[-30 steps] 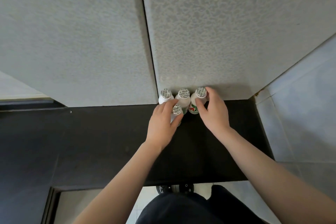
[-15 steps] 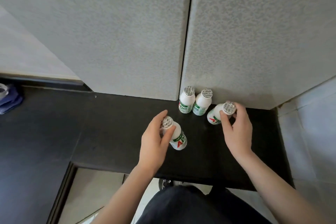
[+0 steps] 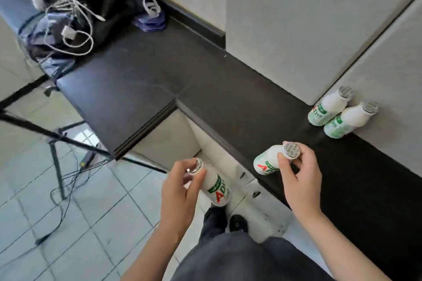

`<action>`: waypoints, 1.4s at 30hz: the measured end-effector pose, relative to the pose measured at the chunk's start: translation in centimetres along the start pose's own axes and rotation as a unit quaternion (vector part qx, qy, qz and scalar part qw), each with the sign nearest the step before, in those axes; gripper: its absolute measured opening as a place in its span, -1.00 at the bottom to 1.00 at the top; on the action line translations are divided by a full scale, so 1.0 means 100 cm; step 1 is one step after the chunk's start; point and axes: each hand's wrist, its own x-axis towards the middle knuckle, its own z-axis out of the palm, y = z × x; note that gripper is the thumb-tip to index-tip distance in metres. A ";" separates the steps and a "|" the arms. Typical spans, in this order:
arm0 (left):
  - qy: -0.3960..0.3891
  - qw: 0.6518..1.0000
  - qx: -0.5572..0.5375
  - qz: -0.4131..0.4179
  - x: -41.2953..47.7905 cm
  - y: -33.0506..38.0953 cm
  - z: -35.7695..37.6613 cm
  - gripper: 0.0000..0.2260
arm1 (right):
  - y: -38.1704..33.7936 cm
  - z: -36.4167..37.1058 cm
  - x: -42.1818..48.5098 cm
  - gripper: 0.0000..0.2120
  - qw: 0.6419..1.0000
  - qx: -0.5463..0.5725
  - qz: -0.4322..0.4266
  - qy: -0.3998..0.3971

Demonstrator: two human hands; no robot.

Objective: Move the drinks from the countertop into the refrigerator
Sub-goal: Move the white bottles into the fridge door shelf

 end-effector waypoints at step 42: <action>0.559 0.765 -0.039 -0.316 -0.539 -0.235 -0.481 -0.66 | -0.203 0.405 -0.592 -0.80 0.739 -0.020 -0.208 -0.640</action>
